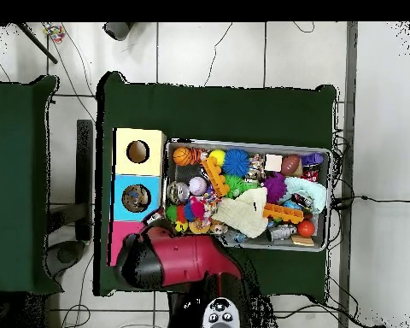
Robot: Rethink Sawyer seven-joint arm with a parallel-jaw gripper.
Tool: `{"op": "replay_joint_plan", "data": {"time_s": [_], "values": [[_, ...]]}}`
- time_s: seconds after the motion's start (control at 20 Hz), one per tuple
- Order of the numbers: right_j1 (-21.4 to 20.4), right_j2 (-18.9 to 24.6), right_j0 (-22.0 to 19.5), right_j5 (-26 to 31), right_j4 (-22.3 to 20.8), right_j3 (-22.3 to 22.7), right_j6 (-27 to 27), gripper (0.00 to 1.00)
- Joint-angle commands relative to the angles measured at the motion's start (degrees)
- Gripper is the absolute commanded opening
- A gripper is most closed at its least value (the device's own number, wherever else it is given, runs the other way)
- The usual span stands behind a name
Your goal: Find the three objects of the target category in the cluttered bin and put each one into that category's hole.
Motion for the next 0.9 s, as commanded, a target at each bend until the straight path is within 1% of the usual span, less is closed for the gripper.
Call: {"op": "replay_joint_plan", "data": {"time_s": [0.05, 0.2, 0.3, 0.45, 0.6, 0.9], "values": [[4.93, 9.64, -6.31, 4.50, -4.84, -6.68, -12.52, 1.00], [7.21, 10.47, -8.63, 4.63, -7.62, -9.21, -13.85, 1.00], [7.63, 11.25, -10.13, 4.83, -9.08, -10.12, -14.30, 1.00], [7.62, 13.60, -13.47, 4.62, -11.04, -9.92, -15.33, 1.00], [6.72, 15.71, -16.94, 4.55, -12.92, -8.45, -16.26, 1.00], [2.60, 21.71, -25.30, 5.43, -15.36, -3.24, -18.63, 1.00]]}}
